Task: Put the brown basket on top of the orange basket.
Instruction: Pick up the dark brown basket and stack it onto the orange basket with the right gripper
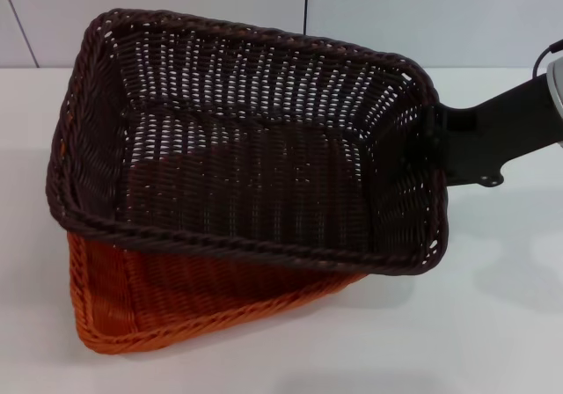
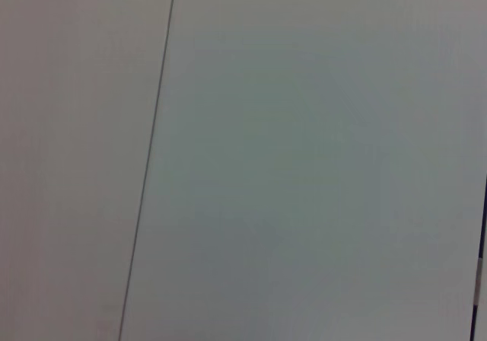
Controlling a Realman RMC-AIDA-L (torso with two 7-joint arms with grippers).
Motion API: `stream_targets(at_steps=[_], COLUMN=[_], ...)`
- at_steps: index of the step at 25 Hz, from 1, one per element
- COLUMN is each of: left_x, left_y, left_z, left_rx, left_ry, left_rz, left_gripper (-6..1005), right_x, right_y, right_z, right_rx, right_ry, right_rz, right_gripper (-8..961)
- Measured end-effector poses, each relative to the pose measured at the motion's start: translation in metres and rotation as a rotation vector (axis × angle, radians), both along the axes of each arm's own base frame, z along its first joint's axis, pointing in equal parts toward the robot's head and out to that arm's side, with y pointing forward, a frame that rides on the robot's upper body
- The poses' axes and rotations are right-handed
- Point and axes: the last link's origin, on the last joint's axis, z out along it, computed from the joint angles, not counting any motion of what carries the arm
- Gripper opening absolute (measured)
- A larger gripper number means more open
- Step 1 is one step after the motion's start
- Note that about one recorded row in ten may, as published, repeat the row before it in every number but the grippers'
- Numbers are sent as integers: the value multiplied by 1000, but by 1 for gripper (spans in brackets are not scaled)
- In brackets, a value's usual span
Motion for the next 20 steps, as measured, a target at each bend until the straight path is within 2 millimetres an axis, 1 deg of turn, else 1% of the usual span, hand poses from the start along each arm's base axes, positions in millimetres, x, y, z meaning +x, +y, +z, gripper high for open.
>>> stream_targets(at_steps=[11,20], left_x=[4,2], left_y=[5,1], left_z=[-4,-3], left_rx=[-18,-14], left_ry=[12,19], left_rz=[-3,2], left_gripper=[763,763], right_x=[2,3], right_y=[13,28], right_z=[-5,-7], right_rx=[-17,-11], right_ry=[27,24], right_rz=[48,74], right_gripper=[146,146])
